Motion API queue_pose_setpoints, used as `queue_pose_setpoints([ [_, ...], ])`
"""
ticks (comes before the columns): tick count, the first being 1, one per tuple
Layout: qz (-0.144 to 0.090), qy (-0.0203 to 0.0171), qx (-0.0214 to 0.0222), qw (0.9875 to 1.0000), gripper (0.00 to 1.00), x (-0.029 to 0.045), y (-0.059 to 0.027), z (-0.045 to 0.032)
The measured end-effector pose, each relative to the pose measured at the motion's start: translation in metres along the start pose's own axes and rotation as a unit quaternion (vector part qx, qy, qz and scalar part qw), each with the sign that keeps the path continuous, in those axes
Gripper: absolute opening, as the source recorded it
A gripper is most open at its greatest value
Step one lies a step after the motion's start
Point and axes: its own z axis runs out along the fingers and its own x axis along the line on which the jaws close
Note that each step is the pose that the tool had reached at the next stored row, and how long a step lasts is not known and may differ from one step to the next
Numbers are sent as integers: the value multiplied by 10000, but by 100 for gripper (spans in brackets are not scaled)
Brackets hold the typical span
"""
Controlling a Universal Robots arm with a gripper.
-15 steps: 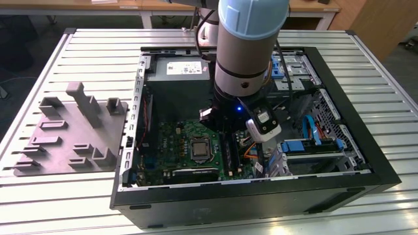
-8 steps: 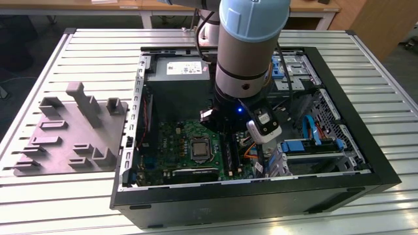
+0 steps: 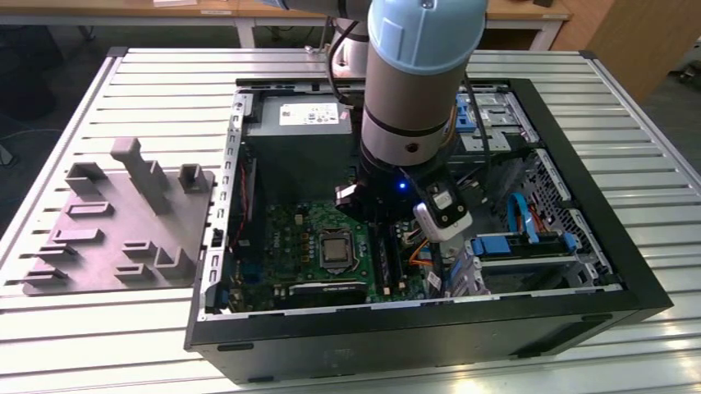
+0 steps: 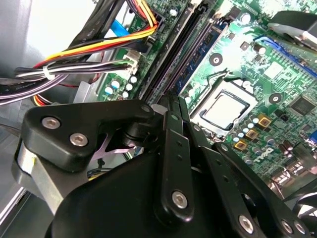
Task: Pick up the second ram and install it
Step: 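Insert the second ram into the second slot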
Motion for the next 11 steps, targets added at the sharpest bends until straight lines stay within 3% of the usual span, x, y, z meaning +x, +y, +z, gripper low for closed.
queue_pose_setpoints([
  [11, -2, 0, -1, 10000, 11, 0, -6, 16],
])
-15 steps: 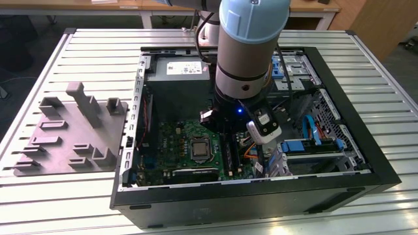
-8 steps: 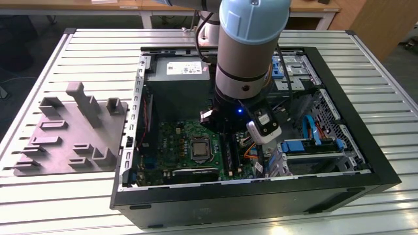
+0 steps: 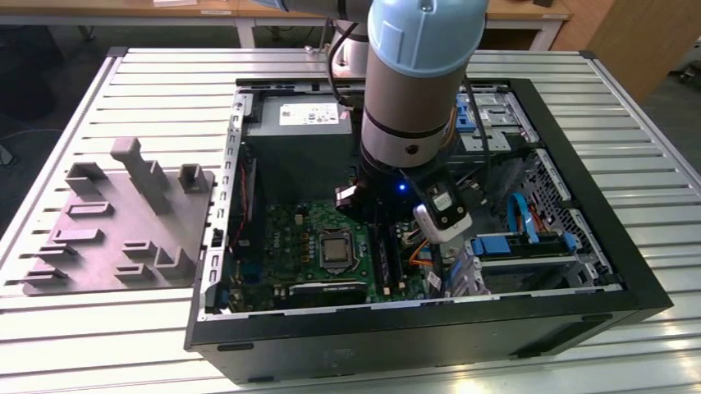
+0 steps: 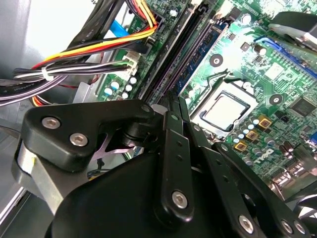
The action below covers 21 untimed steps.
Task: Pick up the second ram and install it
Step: 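Insert the second ram into the second slot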
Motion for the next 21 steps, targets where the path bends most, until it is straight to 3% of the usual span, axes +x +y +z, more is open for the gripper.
queue_pose_setpoints([
  [21, 0, 0, 1, 10000, 11, 0, -9, 20],
])
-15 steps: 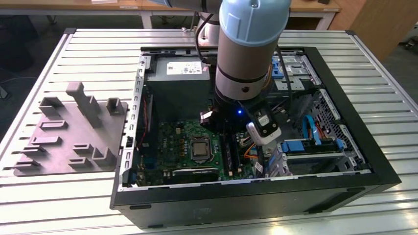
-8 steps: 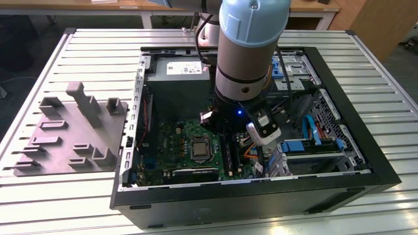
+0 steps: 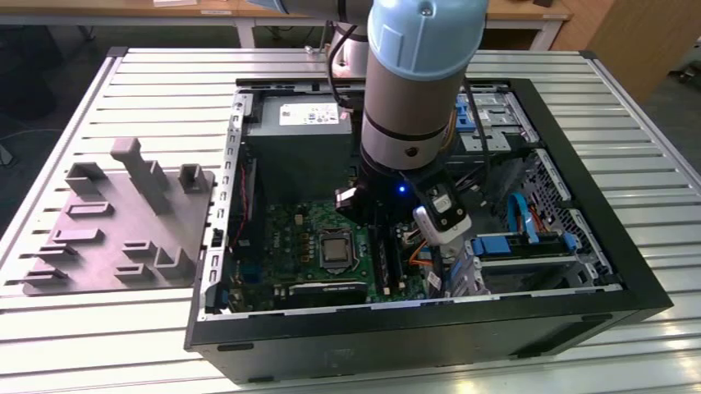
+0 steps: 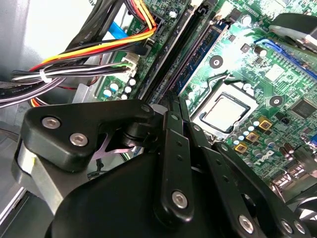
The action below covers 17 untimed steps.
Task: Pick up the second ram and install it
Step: 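Insert the second ram into the second slot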
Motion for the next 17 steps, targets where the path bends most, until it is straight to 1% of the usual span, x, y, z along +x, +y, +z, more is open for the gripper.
queue_pose_setpoints([
  [9, 0, 0, 3, 10000, 11, 0, 0, 8],
  [17, 0, 0, 10, 10000, 11, 2, -1, 35],
])
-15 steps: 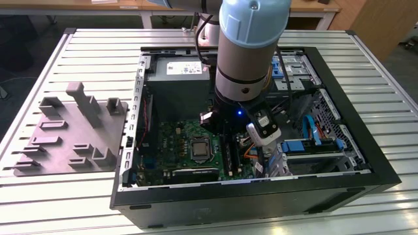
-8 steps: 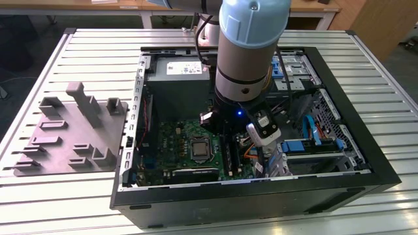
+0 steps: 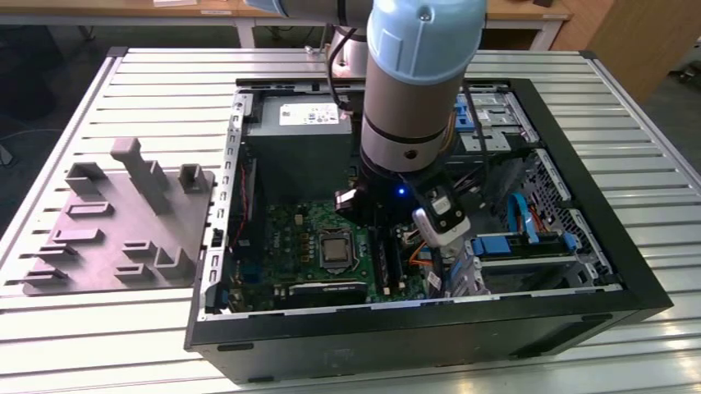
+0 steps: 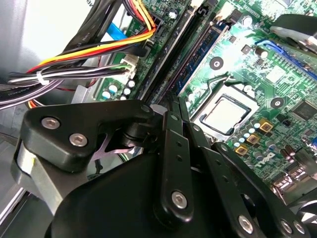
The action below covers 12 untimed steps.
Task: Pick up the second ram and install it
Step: 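Insert the second ram into the second slot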
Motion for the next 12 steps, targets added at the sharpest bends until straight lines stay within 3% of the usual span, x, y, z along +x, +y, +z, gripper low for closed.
queue_pose_setpoints([
  [12, 0, 0, -1, 10000, 11, 1, 0, 13],
])
